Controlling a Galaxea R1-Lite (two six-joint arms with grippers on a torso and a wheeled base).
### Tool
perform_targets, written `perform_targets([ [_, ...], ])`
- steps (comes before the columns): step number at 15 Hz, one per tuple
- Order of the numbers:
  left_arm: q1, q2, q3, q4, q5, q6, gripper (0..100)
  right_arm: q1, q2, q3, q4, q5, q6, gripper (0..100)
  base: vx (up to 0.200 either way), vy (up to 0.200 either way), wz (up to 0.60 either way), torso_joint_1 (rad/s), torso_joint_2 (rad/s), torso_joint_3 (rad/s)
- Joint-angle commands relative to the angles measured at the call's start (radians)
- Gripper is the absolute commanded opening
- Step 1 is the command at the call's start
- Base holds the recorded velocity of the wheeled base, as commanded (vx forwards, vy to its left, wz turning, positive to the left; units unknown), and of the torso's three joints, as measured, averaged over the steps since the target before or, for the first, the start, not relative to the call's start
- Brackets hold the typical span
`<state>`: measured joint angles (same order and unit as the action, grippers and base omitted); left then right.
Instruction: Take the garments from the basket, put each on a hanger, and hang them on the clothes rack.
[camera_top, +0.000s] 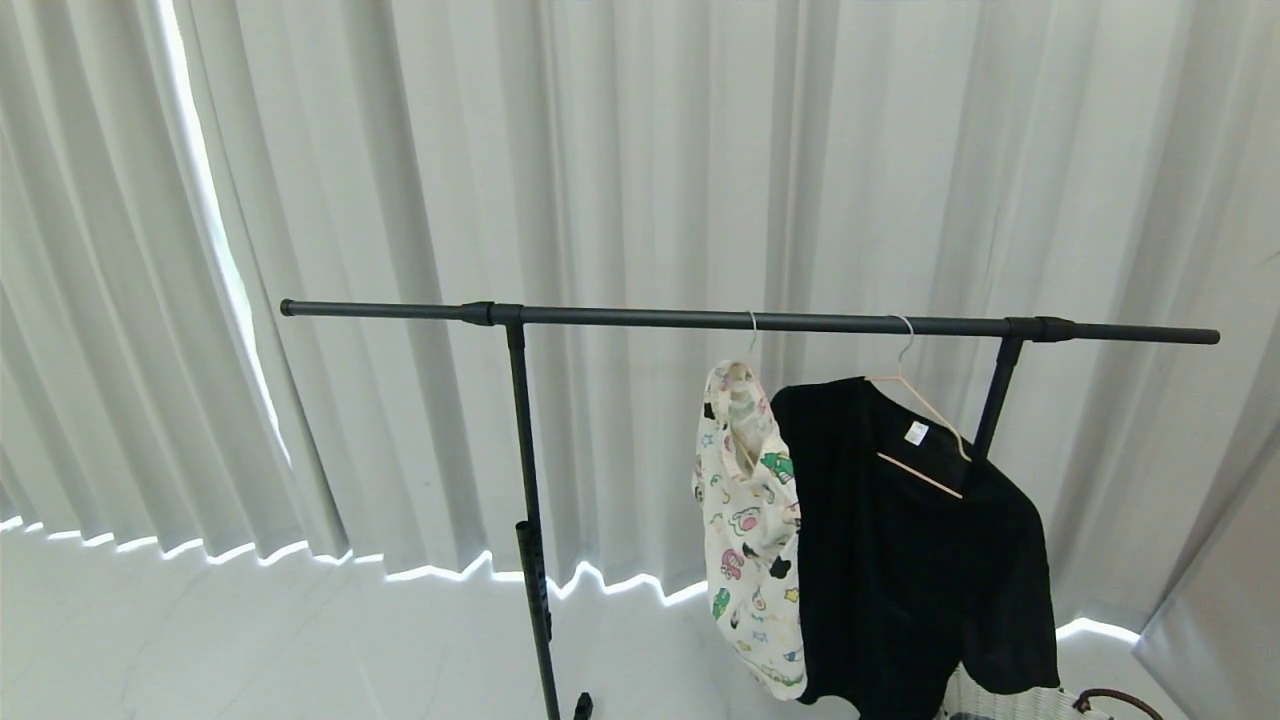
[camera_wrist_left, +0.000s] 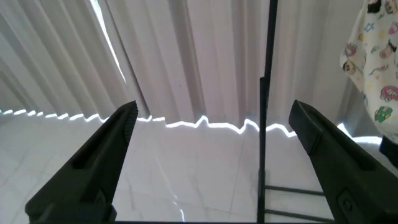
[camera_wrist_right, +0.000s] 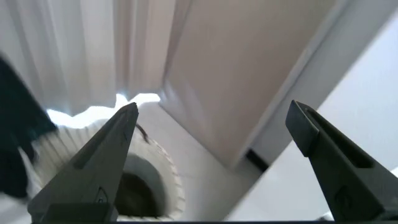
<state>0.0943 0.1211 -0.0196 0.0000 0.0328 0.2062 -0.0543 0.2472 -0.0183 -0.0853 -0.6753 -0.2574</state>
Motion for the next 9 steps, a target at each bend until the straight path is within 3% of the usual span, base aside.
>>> perform_targets([
  [1, 0.001, -0.024, 0.006, 0.000, -0.002, -0.039, 100, -0.012, -0.160, 0.018, 0.001, -0.010, 0.043, 100, 0.000, 0.000, 0.00, 0.000, 0.00, 0.000],
  [3, 0.001, -0.024, 0.006, 0.000, 0.026, -0.037, 100, -0.012, -0.160, 0.018, 0.001, -0.033, 0.124, 100, 0.000, 0.000, 0.00, 0.000, 0.00, 0.000],
  [5, 0.001, -0.024, 0.006, 0.000, -0.005, -0.034, 100, -0.012, -0.160, 0.018, 0.001, -0.029, 0.139, 100, 0.000, 0.000, 0.00, 0.000, 0.00, 0.000],
  [6, -0.005, -0.023, 0.001, 0.006, -0.116, -0.045, 100, -0.007, -0.161, 0.018, 0.002, -0.006, 0.118, 100, 0.000, 0.000, 0.00, 0.000, 0.00, 0.000],
  [7, -0.051, -0.026, 0.001, 0.006, -0.252, -0.053, 100, 0.047, -0.190, 0.018, 0.001, 0.097, 0.063, 100, 0.000, 0.000, 0.00, 0.000, 0.00, 0.000],
  [8, -0.093, -0.029, 0.001, 0.006, -0.287, -0.053, 100, 0.076, -0.207, 0.018, -0.002, 0.172, 0.024, 100, 0.000, 0.000, 0.00, 0.000, 0.00, 0.000],
  [9, -0.111, -0.031, 0.001, 0.006, -0.287, -0.054, 100, 0.073, -0.201, 0.018, -0.002, 0.189, 0.017, 100, 0.000, 0.000, 0.00, 0.000, 0.00, 0.000],
])
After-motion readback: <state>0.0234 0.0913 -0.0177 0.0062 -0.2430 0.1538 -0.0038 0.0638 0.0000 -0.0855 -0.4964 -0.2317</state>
